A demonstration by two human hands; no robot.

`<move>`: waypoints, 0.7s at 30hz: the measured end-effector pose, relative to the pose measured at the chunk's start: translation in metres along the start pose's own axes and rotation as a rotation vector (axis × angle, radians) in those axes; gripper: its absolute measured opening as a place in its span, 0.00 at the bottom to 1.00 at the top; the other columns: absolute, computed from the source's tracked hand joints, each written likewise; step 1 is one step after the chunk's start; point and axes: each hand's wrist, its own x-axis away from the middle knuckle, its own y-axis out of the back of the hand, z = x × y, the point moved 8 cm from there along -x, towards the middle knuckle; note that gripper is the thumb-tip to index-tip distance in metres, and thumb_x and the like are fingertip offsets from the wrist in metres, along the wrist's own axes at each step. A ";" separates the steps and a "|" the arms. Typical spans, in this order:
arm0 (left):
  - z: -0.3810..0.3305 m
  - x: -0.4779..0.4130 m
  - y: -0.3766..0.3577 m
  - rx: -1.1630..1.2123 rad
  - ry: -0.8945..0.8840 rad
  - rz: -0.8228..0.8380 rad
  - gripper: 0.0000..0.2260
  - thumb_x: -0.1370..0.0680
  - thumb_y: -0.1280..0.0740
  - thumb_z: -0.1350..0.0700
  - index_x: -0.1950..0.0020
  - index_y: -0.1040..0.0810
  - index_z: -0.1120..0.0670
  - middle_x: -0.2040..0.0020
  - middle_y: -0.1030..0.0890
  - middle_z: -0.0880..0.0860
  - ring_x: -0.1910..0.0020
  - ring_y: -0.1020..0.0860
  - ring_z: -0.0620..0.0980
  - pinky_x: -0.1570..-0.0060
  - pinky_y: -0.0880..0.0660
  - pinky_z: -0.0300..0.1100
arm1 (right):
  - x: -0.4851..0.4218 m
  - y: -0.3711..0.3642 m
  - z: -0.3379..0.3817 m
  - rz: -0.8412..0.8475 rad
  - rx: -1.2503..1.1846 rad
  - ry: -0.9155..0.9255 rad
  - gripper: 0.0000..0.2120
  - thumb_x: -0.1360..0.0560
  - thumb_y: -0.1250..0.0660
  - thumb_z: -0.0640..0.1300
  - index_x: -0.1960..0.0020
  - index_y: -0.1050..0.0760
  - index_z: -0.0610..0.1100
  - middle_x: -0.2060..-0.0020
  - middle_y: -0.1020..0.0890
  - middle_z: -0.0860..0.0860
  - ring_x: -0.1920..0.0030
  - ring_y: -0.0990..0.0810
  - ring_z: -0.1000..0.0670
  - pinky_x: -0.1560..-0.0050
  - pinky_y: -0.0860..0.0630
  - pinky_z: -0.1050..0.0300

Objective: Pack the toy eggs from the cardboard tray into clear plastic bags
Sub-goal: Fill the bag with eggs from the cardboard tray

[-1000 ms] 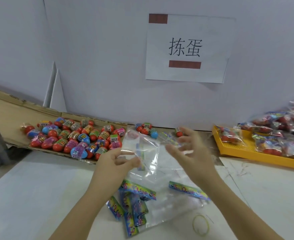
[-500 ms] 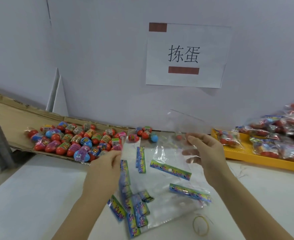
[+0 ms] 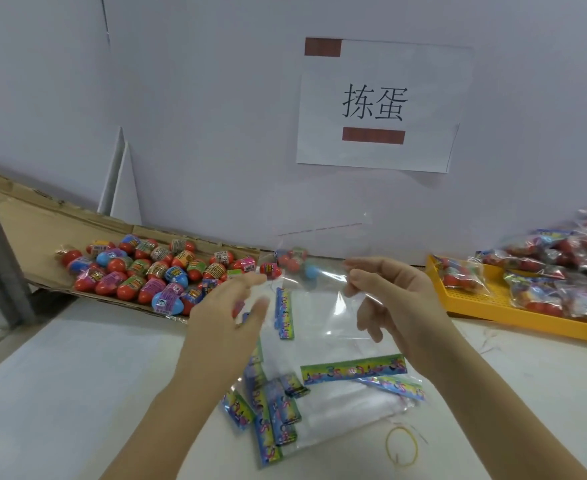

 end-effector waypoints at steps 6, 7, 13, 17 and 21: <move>-0.011 0.003 -0.028 0.758 0.301 0.222 0.32 0.40 0.33 0.26 0.51 0.15 0.51 0.57 0.13 0.48 0.55 0.15 0.47 0.54 0.20 0.38 | 0.008 -0.022 -0.007 0.082 0.085 -0.011 0.06 0.28 0.30 0.40 0.51 0.19 0.43 0.66 0.16 0.47 0.77 0.24 0.51 0.81 0.29 0.61; -0.013 0.004 -0.028 0.718 0.266 0.212 0.26 0.40 0.28 0.31 0.55 0.13 0.50 0.57 0.13 0.48 0.55 0.16 0.47 0.53 0.20 0.39 | 0.009 -0.023 -0.009 0.066 0.103 -0.014 0.09 0.29 0.30 0.41 0.49 0.20 0.43 0.65 0.16 0.48 0.76 0.23 0.51 0.80 0.28 0.61; -0.006 0.014 0.014 0.513 0.135 -0.312 0.07 0.27 0.26 0.57 0.63 0.18 0.59 0.68 0.17 0.53 0.70 0.18 0.48 0.67 0.21 0.38 | 0.029 -0.027 -0.003 -0.198 0.324 0.253 0.16 0.32 0.25 0.51 0.48 0.27 0.61 0.57 0.23 0.57 0.63 0.24 0.56 0.61 0.24 0.63; -0.050 0.030 0.012 -0.022 -0.274 -0.311 0.08 0.24 0.29 0.53 0.63 0.21 0.45 0.70 0.21 0.43 0.68 0.23 0.42 0.68 0.27 0.34 | 0.039 -0.078 -0.027 0.191 0.142 0.062 0.34 0.43 0.25 0.62 0.39 0.31 0.67 0.48 0.23 0.65 0.47 0.22 0.61 0.52 0.21 0.62; -0.076 0.040 -0.004 -0.239 -0.582 -0.196 0.17 0.31 0.36 0.47 0.49 0.16 0.55 0.55 0.18 0.44 0.55 0.21 0.43 0.53 0.28 0.34 | 0.034 -0.066 -0.019 0.049 0.042 0.125 0.22 0.30 0.27 0.50 0.38 0.26 0.58 0.46 0.18 0.55 0.46 0.19 0.55 0.50 0.20 0.58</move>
